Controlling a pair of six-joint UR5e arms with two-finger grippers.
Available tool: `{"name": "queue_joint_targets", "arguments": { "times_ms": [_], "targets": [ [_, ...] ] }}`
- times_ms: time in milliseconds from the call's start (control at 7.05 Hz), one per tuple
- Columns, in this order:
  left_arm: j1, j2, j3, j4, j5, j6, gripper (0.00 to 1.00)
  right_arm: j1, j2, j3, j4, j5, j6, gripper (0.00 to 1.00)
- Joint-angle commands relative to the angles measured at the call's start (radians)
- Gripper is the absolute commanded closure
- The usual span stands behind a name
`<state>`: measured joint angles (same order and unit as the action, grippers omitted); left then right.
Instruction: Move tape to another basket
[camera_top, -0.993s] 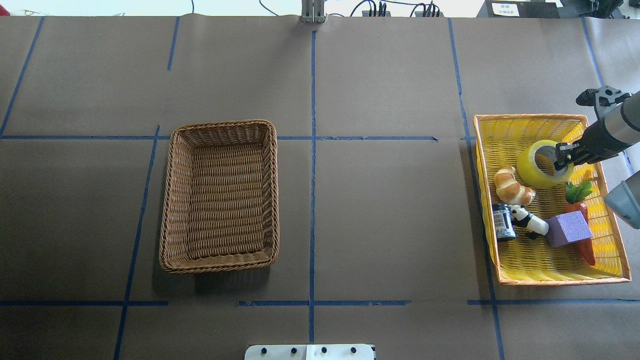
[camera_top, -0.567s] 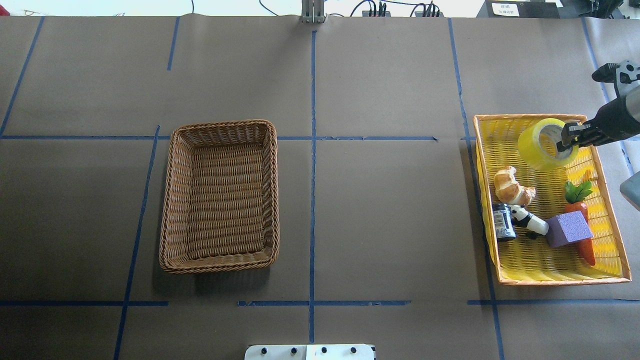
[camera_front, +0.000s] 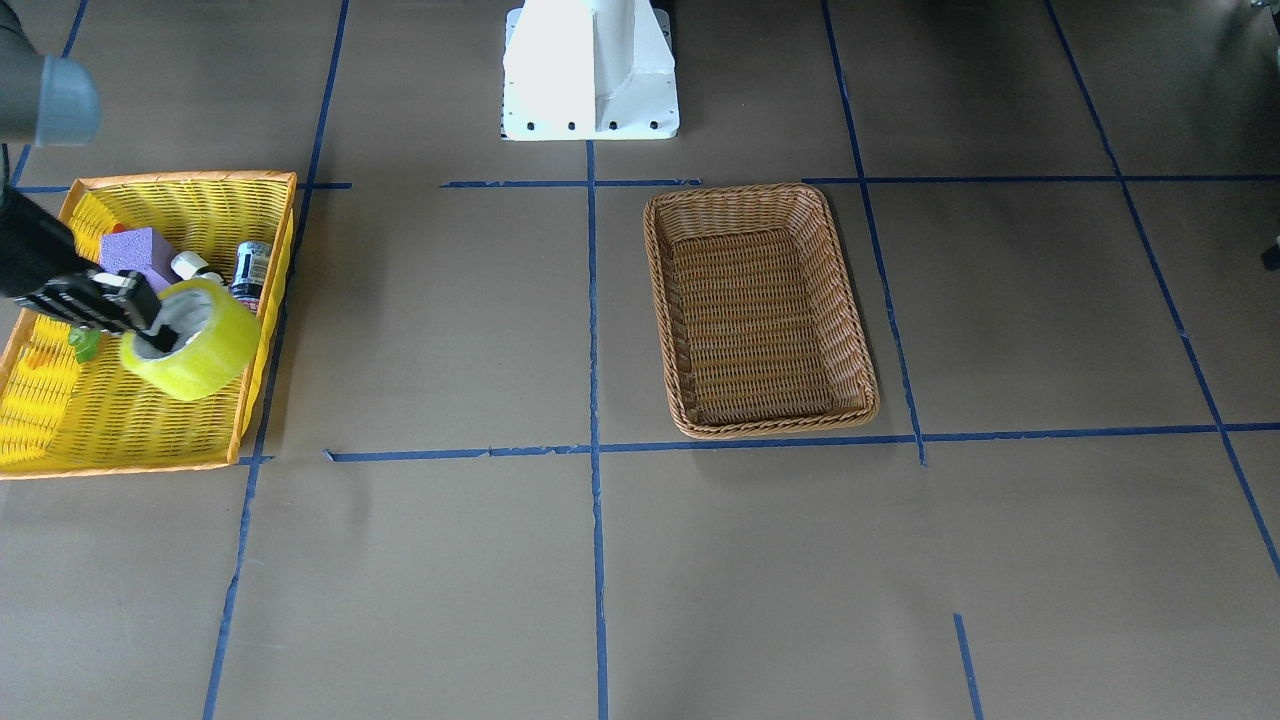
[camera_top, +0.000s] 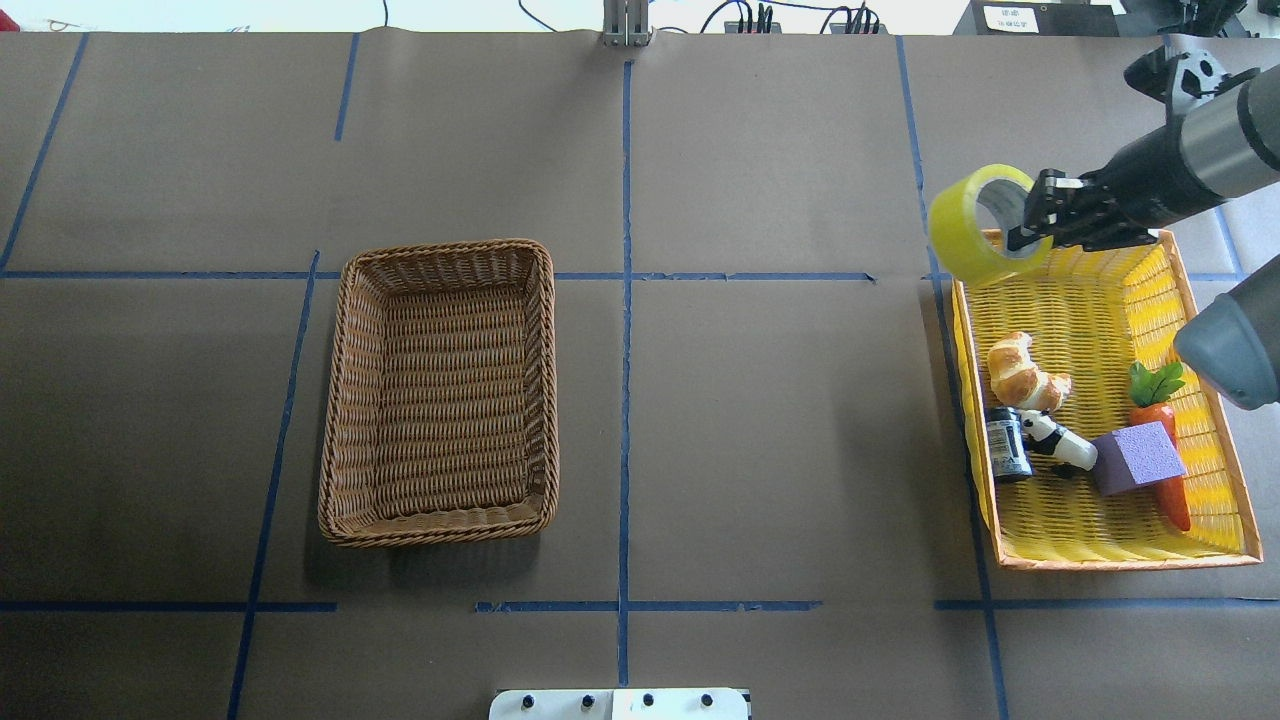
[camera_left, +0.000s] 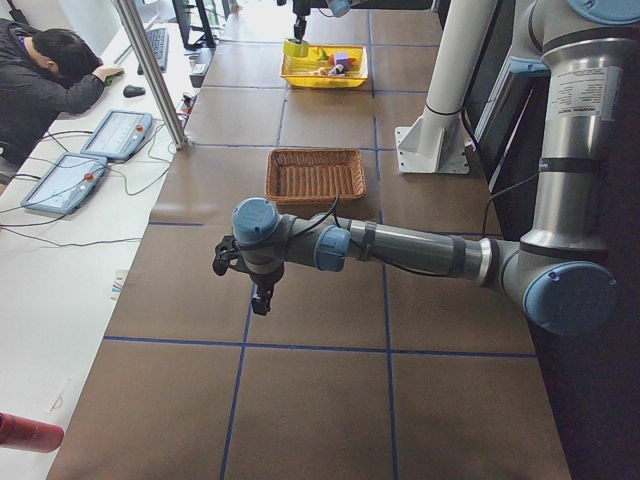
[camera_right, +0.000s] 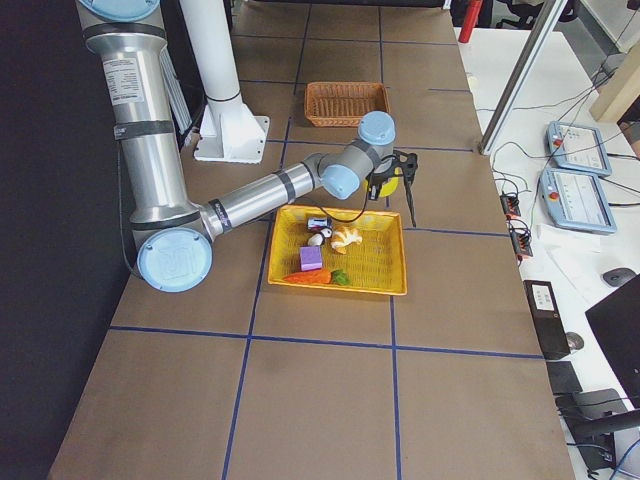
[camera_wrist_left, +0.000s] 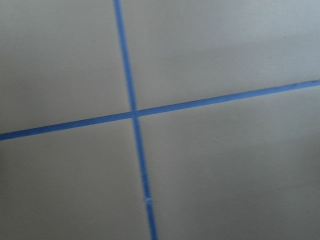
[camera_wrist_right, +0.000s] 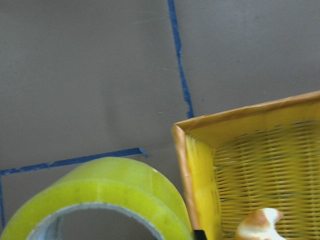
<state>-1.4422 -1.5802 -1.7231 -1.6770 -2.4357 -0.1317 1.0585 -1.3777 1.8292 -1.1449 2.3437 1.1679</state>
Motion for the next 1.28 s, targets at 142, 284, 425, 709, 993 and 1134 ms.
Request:
{"name": "queue_joint_targets", "arguments": {
  "times_ms": [142, 284, 425, 709, 993, 1134],
  "targets": [
    [0.258, -0.026, -0.01, -0.547, -0.032, -0.789, 0.0, -0.138, 0.068, 0.001, 0.323, -0.061, 0.434, 1.0],
    [0.331, -0.097, -0.009, -0.649, -0.031, -1.039, 0.0, -0.167, 0.068, -0.002, 0.4, -0.085, 0.494, 1.0],
    [0.377, -0.175, -0.016, -0.674, -0.031, -1.226, 0.0, -0.193, 0.068, -0.002, 0.463, -0.105, 0.53, 1.0],
    [0.436, -0.259, -0.02, -0.822, -0.028, -1.514, 0.0, -0.235, 0.072, -0.004, 0.604, -0.115, 0.545, 0.99],
    [0.518, -0.268, -0.027, -1.109, 0.082, -1.823, 0.0, -0.294, 0.075, -0.004, 0.759, -0.122, 0.556, 0.98],
    [0.551, -0.271, -0.029, -1.232, 0.137, -1.944, 0.0, -0.334, 0.094, -0.001, 0.813, -0.151, 0.562, 0.98]
  ]
}}
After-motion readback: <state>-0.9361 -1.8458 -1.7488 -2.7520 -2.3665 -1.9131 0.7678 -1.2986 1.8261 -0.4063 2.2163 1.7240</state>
